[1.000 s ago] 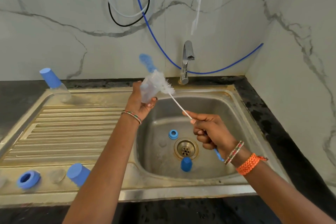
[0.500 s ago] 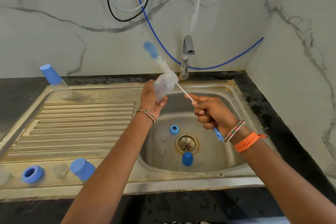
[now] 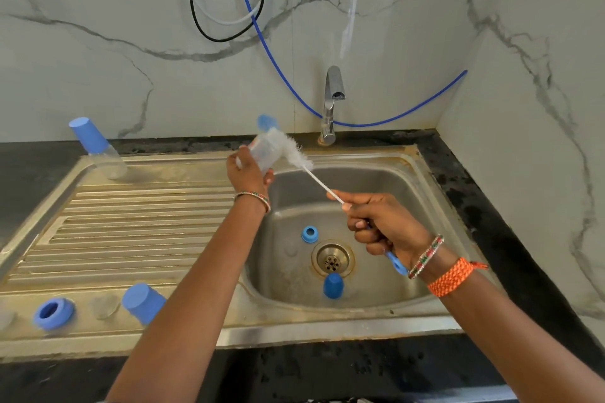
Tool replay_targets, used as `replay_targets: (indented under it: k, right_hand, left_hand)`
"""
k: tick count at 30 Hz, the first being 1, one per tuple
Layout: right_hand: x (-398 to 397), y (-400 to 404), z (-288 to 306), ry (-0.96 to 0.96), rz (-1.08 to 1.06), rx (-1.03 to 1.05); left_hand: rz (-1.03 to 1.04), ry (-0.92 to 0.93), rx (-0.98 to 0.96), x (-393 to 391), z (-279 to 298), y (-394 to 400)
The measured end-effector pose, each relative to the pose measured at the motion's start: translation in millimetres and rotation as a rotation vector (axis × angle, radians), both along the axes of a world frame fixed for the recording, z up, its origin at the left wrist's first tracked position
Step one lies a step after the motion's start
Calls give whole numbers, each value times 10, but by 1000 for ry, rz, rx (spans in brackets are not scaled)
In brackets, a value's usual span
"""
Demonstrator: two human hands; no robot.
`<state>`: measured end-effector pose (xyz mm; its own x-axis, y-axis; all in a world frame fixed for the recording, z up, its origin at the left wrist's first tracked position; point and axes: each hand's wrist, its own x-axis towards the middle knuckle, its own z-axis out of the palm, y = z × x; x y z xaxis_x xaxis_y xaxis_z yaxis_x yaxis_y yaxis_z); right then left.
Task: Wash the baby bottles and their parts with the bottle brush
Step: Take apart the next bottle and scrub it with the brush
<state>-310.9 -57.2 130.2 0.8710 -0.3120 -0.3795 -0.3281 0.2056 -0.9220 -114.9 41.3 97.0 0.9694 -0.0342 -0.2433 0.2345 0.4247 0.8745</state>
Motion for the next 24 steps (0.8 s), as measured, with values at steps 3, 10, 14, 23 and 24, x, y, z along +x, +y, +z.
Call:
replay_targets:
  k: [3,10,14,23,24]
  right_hand:
    - [-64,26,-8,4,22,16]
    - [-6,-6,30,9,36,47]
    - [-73,5,41,27,83,71]
    - [-77,7,11,61,86,58]
    - [-146,3,-7,67,76,-49]
  left_hand:
    - [55,-77,25,142,9,76]
    - [41,-156,42,-76,-191,62]
    - [135,-257,93,43,-152,137]
    - [263,-134,106,257,-341,161]
    - [291,-122,146,341,-374,220]
